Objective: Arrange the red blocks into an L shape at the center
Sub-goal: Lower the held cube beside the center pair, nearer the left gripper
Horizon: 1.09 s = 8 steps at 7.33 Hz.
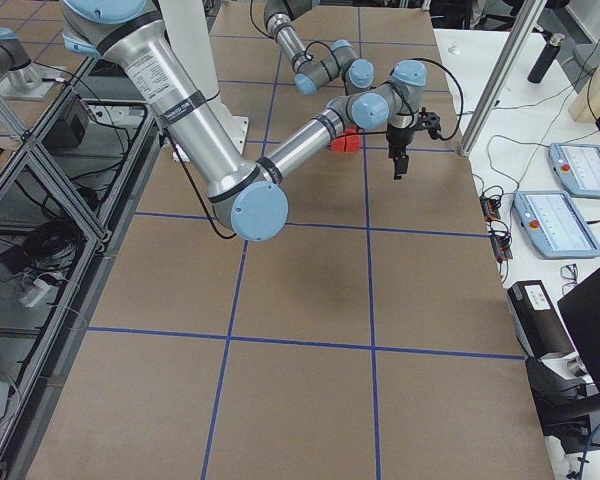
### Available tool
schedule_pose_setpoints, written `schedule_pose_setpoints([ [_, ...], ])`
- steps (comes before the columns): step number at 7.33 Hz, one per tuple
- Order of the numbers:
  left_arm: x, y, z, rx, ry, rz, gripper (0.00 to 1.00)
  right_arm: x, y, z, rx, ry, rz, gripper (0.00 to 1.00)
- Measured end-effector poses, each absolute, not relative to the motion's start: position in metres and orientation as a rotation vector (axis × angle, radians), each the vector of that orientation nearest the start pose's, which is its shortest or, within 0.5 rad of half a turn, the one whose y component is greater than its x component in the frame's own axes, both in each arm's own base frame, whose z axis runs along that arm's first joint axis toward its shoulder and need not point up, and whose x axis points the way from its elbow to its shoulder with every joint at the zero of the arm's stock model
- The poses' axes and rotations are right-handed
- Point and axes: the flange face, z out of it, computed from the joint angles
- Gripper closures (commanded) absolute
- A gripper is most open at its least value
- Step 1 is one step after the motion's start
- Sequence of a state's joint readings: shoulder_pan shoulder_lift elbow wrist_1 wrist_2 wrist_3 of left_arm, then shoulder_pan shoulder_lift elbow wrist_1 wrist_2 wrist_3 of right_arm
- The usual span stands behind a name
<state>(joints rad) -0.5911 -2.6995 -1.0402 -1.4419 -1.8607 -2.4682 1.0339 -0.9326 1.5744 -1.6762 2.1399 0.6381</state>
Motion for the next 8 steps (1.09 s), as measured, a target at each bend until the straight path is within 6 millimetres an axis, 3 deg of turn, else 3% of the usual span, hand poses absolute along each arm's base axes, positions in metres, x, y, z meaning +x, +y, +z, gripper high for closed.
schedule_pose_setpoints([
  [2, 0.6397, -0.5551, 0.1635, -0.383, 0.453, -1.38, 0.92, -0.2875, -0.6387, 0.2902, 0.126, -0.751, -0.056, 0.01],
  [3, 0.6398, -0.5552, 0.1636, -0.383, 0.454, -1.38, 0.82, -0.2875, -0.6386, 0.2901, 0.127, -0.751, -0.056, 0.01],
  [5, 0.6397, -0.5551, 0.1633, -0.383, 0.455, -1.38, 0.51, -0.2875, -0.6388, 0.2904, 0.127, -0.75, -0.057, 0.01],
  [8, 0.6397, -0.5551, 0.1632, -0.383, 0.455, -1.38, 0.45, -0.2876, -0.6389, 0.2902, 0.127, -0.75, -0.058, 0.01],
])
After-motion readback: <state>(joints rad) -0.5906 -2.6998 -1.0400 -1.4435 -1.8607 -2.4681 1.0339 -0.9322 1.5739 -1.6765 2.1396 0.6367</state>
